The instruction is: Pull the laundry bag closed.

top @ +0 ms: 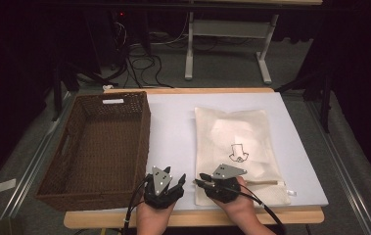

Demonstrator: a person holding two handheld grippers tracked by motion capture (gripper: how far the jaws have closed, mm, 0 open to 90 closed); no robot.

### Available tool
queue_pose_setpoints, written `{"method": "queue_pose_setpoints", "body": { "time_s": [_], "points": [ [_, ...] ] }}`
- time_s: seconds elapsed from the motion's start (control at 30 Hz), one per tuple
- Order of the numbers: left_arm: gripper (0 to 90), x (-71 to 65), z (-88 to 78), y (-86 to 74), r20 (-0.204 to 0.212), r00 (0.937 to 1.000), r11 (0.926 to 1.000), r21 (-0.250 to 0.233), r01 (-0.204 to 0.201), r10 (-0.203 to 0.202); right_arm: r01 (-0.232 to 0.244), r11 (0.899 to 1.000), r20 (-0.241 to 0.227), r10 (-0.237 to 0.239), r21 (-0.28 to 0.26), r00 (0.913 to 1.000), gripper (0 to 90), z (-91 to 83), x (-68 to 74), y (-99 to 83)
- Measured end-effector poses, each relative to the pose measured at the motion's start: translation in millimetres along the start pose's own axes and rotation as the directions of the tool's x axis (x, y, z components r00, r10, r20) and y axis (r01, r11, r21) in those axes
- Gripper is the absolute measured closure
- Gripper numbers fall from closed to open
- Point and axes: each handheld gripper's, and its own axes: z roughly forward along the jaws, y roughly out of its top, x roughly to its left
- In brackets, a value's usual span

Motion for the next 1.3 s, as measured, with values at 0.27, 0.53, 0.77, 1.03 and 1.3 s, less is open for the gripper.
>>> {"method": "queue_pose_setpoints", "body": {
  "time_s": [0.27, 0.53, 0.77, 1.03, 1.3],
  "points": [
    [43.7, 1.3, -0.8, 0.3, -0.002, 0.9999, 0.9999, -0.002, 0.012, -0.012, 0.043, 0.996, 0.032, -0.046, 0.08, 0.9984, 70.5, 17.9, 5.3, -2.1],
    [43.8, 0.1, -0.2, -0.1, 0.003, 1.0, 1.0, 0.006, 0.004, -0.004, 0.029, 0.998, 0.025, -0.03, 0.061, 0.9992, 81.9, 14.9, 4.2, -1.6],
    [43.8, -1.9, 1.9, -1.3, 0.008, 1.0, 0.9998, 0.019, -0.002, 0.002, 0.007, 1.0, 0.02, -0.007, 0.018, 0.9998, 87.6, 3.5, 0.2, -1.8],
    [43.9, -3.5, 2.2, -1.7, 0.005, 1.0, 0.9997, 0.023, -0.007, 0.007, -0.001, 1.0, 0.025, 0.001, 0.018, 0.9997, 88.2, 0.7, -2.9, -2.1],
    [43.9, -7.0, 5.3, -3.6, 0.026, 0.9995, 0.9991, 0.04, -0.017, 0.016, -0.032, 0.999, 0.009, 0.032, 0.004, 0.9994, 87.3, -5.5, -5.4, -7.3]
  ]
}}
